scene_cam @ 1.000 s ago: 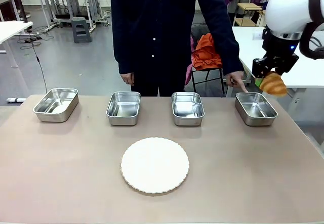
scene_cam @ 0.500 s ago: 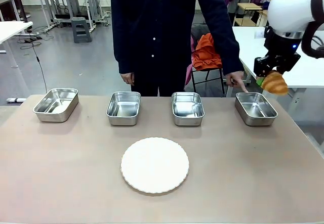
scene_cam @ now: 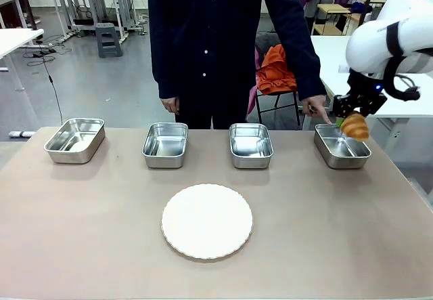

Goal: Place the bread in the container.
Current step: Place the Butter Roll into the Airtight Container indicated by the human.

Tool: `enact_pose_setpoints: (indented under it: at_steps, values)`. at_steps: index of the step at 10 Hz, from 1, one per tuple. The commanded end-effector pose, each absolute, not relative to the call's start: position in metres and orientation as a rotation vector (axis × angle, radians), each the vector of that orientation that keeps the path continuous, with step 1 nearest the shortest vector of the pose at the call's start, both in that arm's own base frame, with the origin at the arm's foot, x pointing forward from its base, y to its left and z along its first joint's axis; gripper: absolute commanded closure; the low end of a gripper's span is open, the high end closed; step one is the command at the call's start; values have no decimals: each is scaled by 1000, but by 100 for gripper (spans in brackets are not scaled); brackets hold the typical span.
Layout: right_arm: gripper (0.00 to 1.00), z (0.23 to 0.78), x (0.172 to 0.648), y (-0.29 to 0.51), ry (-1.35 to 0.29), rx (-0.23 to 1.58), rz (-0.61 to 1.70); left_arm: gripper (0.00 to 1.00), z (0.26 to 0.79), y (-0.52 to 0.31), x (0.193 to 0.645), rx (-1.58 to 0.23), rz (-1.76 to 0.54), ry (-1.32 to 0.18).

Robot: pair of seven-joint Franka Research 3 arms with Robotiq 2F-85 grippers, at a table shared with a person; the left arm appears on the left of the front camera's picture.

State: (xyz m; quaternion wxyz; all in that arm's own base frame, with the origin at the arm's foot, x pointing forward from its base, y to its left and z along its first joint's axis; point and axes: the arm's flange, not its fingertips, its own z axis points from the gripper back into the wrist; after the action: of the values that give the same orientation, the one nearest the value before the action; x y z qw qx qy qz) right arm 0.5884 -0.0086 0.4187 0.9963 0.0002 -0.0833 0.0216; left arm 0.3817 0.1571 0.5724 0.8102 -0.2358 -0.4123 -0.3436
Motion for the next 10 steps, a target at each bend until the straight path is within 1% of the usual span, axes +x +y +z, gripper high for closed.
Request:
enact_pose_setpoints:
  at_steps: [1, 5, 7, 10]
  values:
    - [45, 406, 597, -15, -191, 22, 65, 0, 573, 156, 381, -507, -737, -888]
    - [45, 374, 601, -17, -202, 27, 85, 0, 573, 156, 381, -507, -737, -888]
    - [0, 370, 603, -19, -211, 13, 81, 0, 573, 156, 381, -507, -737, -888]
    - [0, 371, 602, -19, -230, 4, 74, 0, 573, 156, 381, -507, -737, -888]
